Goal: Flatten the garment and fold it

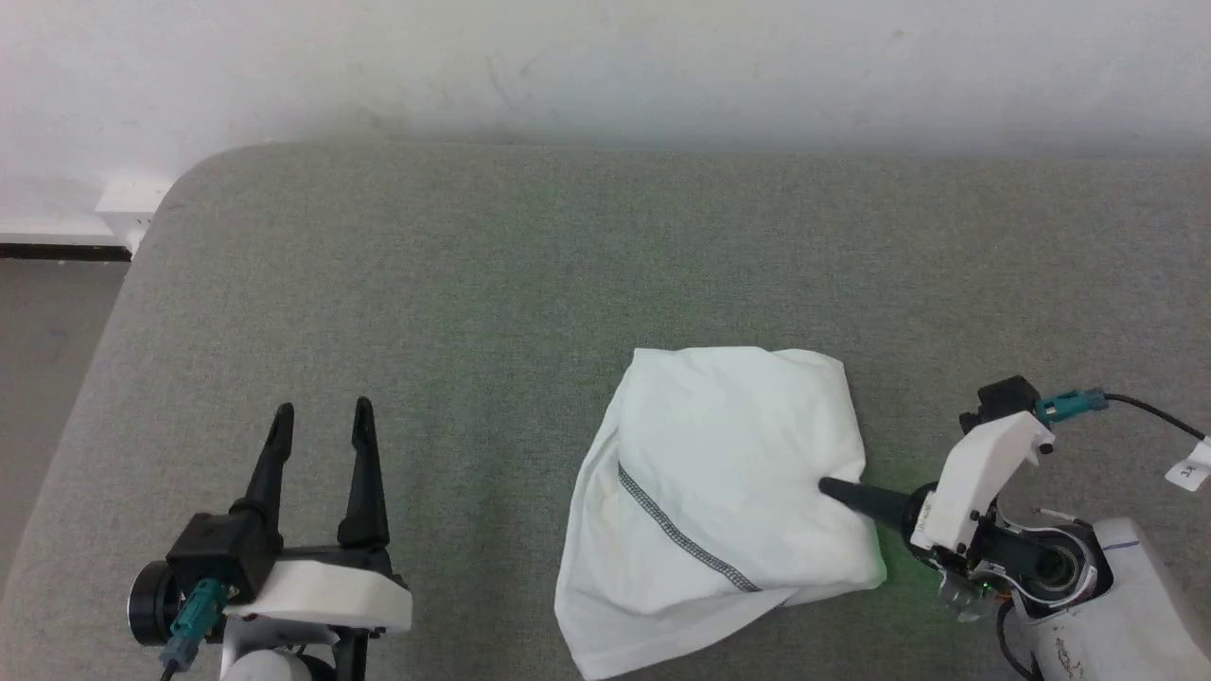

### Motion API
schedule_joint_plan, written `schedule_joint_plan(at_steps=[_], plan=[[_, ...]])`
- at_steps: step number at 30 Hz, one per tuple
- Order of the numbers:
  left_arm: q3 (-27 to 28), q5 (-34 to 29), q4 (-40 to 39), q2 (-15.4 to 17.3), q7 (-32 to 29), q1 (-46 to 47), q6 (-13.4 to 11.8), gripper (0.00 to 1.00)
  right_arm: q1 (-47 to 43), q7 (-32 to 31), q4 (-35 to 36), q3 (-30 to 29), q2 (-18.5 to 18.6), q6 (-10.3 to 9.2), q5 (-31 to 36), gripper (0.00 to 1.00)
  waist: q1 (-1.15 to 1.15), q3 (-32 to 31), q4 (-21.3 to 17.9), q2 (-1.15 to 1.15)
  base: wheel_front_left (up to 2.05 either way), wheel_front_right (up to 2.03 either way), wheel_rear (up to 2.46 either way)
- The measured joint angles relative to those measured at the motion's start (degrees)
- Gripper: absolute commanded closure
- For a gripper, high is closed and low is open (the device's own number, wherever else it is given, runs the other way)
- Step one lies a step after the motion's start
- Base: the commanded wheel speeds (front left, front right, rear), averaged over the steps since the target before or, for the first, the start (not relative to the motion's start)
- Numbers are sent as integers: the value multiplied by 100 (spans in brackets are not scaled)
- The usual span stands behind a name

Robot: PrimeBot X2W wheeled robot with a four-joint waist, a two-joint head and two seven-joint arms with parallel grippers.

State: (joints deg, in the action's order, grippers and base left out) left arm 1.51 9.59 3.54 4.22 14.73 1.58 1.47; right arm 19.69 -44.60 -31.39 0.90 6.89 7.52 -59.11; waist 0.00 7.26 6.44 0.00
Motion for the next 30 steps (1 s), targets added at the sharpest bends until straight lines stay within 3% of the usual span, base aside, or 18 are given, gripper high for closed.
schedule_joint_plan(at_steps=[9,16,22,30], plan=[[-147,-40,54,-14,0,-7,93,0,-25,421,773,1316,976,1,865,100,0,-139,-243,0,0,0,0],[-140,-54,-14,-18,0,-6,136,0,-151,286,1021,1784,1922,3,1536,100,0,-150,-741,0,0,0,0],[-153,-65,-183,-13,0,59,149,0,-75,388,1051,1702,2447,2,2114,100,-1,12,-1313,0,0,0,0],[-258,-215,-330,141,0,760,210,0,500,1441,411,1127,2650,2,2657,100,0,668,-1836,0,0,0,0]])
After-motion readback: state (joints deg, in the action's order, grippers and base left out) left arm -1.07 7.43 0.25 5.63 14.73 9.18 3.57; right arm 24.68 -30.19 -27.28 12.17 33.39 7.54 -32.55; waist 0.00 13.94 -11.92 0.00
